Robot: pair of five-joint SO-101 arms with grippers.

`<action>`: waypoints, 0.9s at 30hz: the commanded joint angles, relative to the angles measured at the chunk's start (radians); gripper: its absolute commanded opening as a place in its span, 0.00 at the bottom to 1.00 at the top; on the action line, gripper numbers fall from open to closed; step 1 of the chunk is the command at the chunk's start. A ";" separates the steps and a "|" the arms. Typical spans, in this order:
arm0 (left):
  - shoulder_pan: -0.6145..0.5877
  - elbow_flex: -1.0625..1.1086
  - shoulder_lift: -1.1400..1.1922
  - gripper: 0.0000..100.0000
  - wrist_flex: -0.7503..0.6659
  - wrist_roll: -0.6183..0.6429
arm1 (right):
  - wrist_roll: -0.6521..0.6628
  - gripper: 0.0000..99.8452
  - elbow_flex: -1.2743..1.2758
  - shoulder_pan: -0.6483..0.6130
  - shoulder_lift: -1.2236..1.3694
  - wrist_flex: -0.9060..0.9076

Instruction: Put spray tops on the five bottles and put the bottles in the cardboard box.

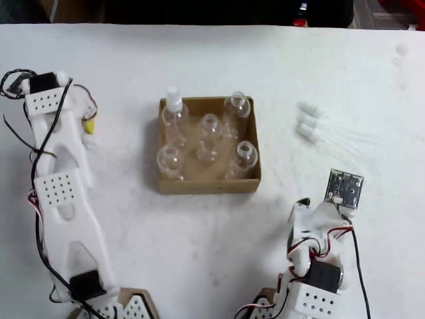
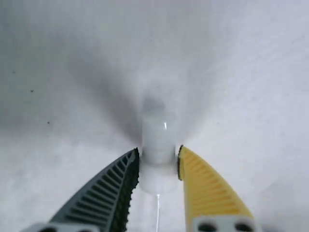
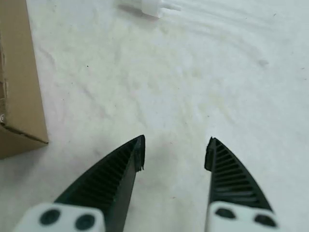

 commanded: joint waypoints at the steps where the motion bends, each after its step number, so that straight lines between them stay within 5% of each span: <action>1: 0.007 -0.002 -0.019 0.12 -0.012 0.003 | -0.002 0.18 0.008 0.001 -0.004 0.008; 9: -0.013 -0.002 -0.021 0.01 -0.014 0.002 | -0.002 0.18 0.008 0.001 -0.004 0.008; 20: -0.099 -0.005 -0.031 0.04 0.014 -0.003 | -0.002 0.18 0.008 0.001 -0.004 0.008; 27: -0.096 -0.029 -0.134 0.02 0.015 -0.292 | -0.002 0.18 0.008 0.001 -0.004 0.008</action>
